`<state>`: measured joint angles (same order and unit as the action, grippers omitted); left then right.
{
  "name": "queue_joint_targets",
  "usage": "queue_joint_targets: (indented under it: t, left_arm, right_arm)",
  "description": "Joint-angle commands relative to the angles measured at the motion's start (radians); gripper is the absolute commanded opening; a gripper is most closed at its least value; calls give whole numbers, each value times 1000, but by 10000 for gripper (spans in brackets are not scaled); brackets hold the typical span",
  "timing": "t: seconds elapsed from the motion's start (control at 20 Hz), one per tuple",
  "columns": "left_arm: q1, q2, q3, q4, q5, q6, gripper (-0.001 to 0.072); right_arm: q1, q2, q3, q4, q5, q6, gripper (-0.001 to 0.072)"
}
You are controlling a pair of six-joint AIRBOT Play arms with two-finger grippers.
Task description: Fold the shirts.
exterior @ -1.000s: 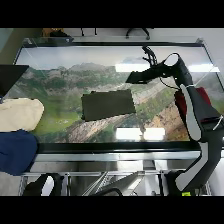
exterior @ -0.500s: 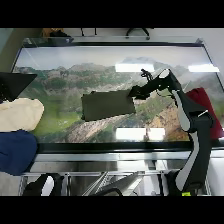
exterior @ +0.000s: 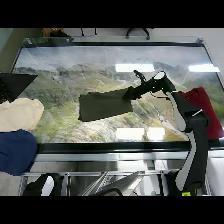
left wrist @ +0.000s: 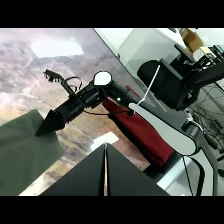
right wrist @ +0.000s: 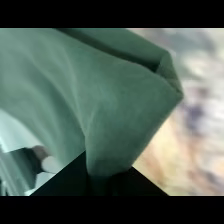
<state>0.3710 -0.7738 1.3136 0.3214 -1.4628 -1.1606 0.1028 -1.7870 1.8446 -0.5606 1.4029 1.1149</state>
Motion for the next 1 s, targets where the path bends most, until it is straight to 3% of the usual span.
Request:
queue_joint_targets:
  t: [0.0, 0.2, 0.7, 0.95]
  left_arm:
    - [0, 0, 0, 1, 0, 0, 15]
    - [0, 0, 0, 0, -3, 0, 15]
    - [0, 0, 0, 1, -5, 0, 15]
    - [0, 0, 0, 1, -54, 0, 15]
  right_arm:
    - [-23, 80, 14, 152, 27, -64, 30]
    - [-151, 239, 77, 201, -18, -58, 29]
    - [-687, 495, 92, 187, -246, 280, 29]
    - [-867, 505, 91, 19, -92, 356, 30]
